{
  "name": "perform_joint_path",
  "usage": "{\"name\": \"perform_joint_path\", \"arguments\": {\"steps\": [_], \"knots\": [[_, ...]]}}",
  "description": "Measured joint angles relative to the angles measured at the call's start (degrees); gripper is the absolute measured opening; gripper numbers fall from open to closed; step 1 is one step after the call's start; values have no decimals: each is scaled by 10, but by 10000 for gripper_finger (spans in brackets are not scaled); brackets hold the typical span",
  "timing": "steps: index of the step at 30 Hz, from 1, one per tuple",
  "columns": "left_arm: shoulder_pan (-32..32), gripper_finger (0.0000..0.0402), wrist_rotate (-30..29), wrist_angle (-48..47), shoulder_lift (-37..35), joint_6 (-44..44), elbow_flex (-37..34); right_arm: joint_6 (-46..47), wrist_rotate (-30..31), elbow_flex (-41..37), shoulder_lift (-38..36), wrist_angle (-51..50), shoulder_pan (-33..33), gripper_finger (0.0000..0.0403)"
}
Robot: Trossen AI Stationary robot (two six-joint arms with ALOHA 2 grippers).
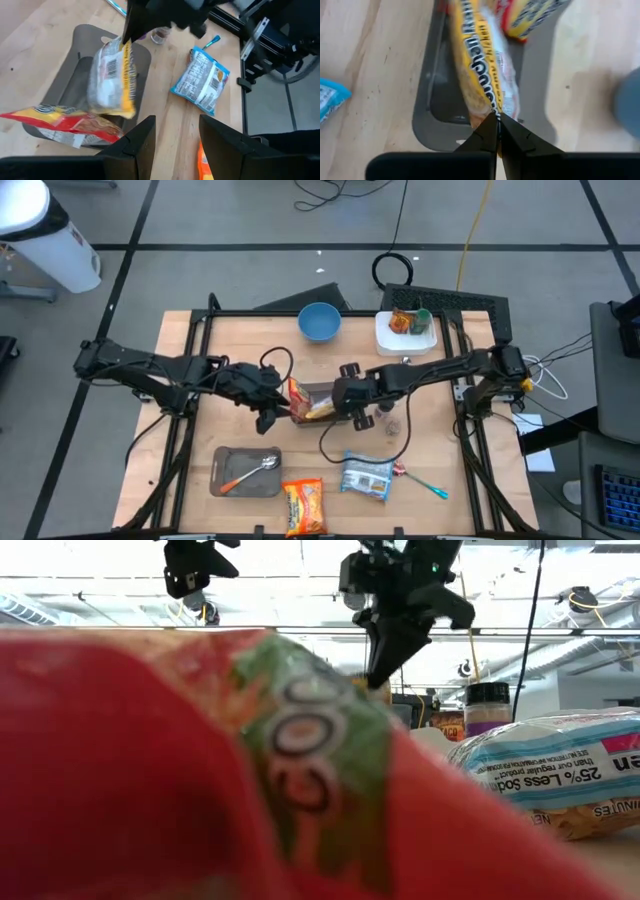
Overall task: Pick & Place Food Item
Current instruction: Put the yellow noodle pack into the top black bin
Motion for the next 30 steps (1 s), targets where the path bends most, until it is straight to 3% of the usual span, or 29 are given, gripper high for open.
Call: {"name": "perform_joint_path", "arguments": {"steps": [9, 16, 23, 30], "knots": [[30, 157, 0, 5, 0, 38, 0, 11, 0, 0, -81, 15, -30, 0], [64, 157, -1, 49, 0, 61, 0, 89, -4, 1, -145, 27, -68, 0], [86, 157, -5, 157, 6, 126, 1, 221, -50, 12, -193, 25, -129, 0], [108, 157, -96, 166, 5, 154, 1, 320, -165, 69, -206, 25, -201, 0]]}}
